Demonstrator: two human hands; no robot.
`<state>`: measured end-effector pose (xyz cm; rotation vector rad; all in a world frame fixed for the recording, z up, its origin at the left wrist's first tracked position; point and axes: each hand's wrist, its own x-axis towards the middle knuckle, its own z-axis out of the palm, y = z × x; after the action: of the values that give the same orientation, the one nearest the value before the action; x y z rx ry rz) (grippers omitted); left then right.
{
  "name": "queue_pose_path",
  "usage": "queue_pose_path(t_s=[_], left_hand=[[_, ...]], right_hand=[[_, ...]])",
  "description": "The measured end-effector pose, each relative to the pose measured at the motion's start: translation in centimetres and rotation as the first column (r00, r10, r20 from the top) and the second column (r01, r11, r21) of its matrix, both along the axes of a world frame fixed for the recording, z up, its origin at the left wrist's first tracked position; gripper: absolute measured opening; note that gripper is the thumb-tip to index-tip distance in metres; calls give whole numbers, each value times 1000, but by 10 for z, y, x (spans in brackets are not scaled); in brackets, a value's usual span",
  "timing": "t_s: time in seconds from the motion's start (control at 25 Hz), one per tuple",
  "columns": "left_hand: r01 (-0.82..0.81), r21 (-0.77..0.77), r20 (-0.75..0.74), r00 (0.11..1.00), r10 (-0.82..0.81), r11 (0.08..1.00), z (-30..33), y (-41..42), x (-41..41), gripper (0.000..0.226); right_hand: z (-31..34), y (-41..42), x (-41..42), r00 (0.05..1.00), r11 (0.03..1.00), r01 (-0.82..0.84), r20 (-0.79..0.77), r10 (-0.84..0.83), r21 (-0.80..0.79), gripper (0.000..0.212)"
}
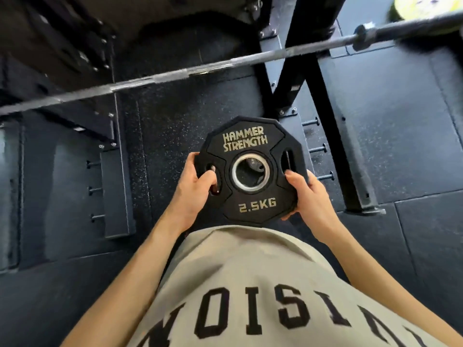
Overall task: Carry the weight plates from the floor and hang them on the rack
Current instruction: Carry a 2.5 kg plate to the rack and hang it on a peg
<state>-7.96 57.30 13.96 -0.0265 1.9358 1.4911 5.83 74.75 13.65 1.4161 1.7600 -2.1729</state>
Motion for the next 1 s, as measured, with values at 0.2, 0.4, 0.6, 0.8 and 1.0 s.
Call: queue_pose_path(t_s=[0.2,0.4,0.6,0.8,1.0], left_hand=[[-420,74,-16,906,423,904,33,-39,91,30],[-718,140,-71,680,730,682,58,-95,177,31],[-914,193,-117,339,934,356,76,-179,259,35],[-966,211,-119,125,985,148,82,-302,347,26],[-976,214,-163,-2,987,34,97,-418,415,18]], right_hand=[[24,-4,8,929,933,-359,-90,359,22,12],[50,-55,11,729,740,-671,-141,670,45,12],[69,-164,25,418,441,-888,-177,891,126,12],[72,-315,70,194,226,-959,-184,963,169,17],[83,-453,111,53,92,-979,-205,977,182,16]])
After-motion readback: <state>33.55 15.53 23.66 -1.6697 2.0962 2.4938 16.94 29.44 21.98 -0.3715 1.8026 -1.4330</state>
